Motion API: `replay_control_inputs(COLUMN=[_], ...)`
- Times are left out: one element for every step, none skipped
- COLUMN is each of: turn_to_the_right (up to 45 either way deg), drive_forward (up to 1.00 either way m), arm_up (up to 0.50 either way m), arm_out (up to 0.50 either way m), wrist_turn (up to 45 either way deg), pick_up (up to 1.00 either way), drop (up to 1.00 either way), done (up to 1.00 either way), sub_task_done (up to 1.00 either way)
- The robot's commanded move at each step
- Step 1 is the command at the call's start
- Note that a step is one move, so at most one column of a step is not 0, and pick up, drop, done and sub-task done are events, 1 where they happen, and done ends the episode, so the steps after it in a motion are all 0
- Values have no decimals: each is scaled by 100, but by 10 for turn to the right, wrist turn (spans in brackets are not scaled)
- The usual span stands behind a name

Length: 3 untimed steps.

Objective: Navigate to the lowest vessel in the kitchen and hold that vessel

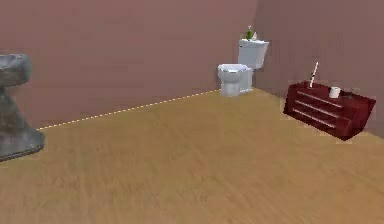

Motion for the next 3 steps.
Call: replay_control_inputs(turn_to_the_right=[450, 450, 450], drive_forward=[0, 0, 0], arm_up=[0, 0, 0], arm_out=[0, 0, 0], wrist_turn=[0, 0, 0], pick_up=[0, 0, 0], drop=[0, 0, 0], done=[0, 0, 0], sub_task_done=[0, 0, 0])
